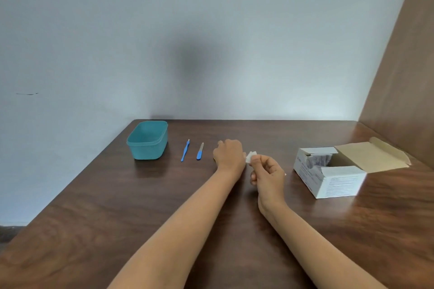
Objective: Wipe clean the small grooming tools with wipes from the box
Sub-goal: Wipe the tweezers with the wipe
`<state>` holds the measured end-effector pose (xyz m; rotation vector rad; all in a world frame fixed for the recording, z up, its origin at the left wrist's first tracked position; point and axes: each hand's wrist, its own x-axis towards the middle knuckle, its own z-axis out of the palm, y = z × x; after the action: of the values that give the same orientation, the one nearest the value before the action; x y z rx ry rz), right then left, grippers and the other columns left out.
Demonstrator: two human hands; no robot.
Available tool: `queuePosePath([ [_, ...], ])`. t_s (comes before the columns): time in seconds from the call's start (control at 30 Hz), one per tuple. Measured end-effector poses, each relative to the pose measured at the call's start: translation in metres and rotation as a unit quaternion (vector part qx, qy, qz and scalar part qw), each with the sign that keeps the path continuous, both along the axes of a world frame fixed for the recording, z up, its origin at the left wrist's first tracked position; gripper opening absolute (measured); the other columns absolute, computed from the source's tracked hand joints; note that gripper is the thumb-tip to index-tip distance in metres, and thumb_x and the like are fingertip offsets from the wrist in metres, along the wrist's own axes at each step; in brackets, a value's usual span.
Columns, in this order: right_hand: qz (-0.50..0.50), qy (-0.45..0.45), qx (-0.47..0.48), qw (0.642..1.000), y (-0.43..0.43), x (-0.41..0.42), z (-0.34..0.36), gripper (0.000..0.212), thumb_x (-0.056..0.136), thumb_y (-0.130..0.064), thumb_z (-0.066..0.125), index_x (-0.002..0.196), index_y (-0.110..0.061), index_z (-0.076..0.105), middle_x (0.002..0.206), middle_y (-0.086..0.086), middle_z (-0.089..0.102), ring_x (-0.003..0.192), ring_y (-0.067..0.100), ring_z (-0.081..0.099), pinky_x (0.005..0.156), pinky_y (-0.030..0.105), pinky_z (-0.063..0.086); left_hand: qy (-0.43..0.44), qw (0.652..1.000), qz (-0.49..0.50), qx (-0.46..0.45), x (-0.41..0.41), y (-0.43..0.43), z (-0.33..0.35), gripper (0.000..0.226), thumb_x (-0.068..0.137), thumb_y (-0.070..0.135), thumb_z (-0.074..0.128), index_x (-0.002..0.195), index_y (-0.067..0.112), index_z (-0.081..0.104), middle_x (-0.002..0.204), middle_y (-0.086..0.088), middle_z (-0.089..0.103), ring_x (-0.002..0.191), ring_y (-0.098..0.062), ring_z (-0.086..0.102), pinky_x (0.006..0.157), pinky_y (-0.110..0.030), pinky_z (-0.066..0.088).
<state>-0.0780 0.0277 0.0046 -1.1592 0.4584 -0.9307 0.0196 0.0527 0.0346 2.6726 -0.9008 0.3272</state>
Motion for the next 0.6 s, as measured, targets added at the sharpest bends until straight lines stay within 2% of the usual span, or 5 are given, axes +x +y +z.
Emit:
queuePosePath([
  [0.17, 0.023, -0.021, 0.039, 0.999, -0.006, 0.0, 0.001, 0.009, 0.092, -0.011, 0.06, 0.083, -0.008, 0.061, 0.067, 0.002, 0.054, 0.043, 0.004, 0.04, 0.041, 0.016, 0.032, -0.05, 0.998, 0.012, 0.024, -0.003, -0.007, -0.006, 0.019, 0.095, 0.004, 0.048, 0.107, 0.008, 0.063, 0.11, -0.011, 0.066, 0.118, -0.029, 0.05, 0.081, -0.033, 0.046],
  [0.33, 0.047, -0.026, 0.055, 0.997, -0.008, 0.0, 0.002, 0.008, 0.092, -0.009, 0.06, 0.086, -0.005, 0.062, 0.068, 0.001, 0.056, 0.043, 0.003, 0.041, 0.041, 0.016, 0.033, -0.083, 0.997, -0.001, 0.007, -0.007, -0.002, -0.007, 0.02, 0.098, 0.009, 0.045, 0.105, 0.009, 0.064, 0.109, -0.01, 0.064, 0.119, -0.029, 0.05, 0.081, -0.032, 0.047],
  [0.43, 0.056, -0.022, 0.06, 0.996, -0.007, 0.0, 0.004, 0.008, 0.092, -0.009, 0.059, 0.084, -0.007, 0.062, 0.071, 0.002, 0.058, 0.043, 0.003, 0.041, 0.041, 0.016, 0.033, -0.05, 0.993, 0.018, -0.101, -0.012, 0.013, -0.007, 0.02, 0.096, 0.014, 0.045, 0.09, 0.009, 0.064, 0.096, -0.007, 0.063, 0.101, -0.024, 0.057, 0.072, -0.03, 0.048],
  [0.5, 0.06, -0.026, 0.066, 0.996, -0.008, -0.002, 0.006, 0.009, 0.092, -0.008, 0.059, 0.084, -0.008, 0.062, 0.073, 0.002, 0.06, 0.044, 0.004, 0.041, 0.041, 0.016, 0.033, 0.008, 0.98, 0.034, -0.196, -0.016, 0.026, -0.006, 0.024, 0.094, 0.017, 0.046, 0.076, 0.009, 0.06, 0.082, -0.005, 0.06, 0.083, -0.02, 0.057, 0.061, -0.03, 0.044],
  [0.6, 0.068, -0.036, 0.079, 0.994, -0.007, -0.004, 0.009, 0.011, 0.092, -0.006, 0.058, 0.082, -0.01, 0.061, 0.074, 0.003, 0.061, 0.043, 0.004, 0.041, 0.041, 0.016, 0.033, 0.109, 0.943, 0.037, -0.311, -0.024, 0.05, -0.004, 0.026, 0.091, 0.021, 0.053, 0.073, 0.007, 0.066, 0.069, 0.0, 0.063, 0.069, -0.015, 0.055, 0.062, -0.026, 0.036],
])
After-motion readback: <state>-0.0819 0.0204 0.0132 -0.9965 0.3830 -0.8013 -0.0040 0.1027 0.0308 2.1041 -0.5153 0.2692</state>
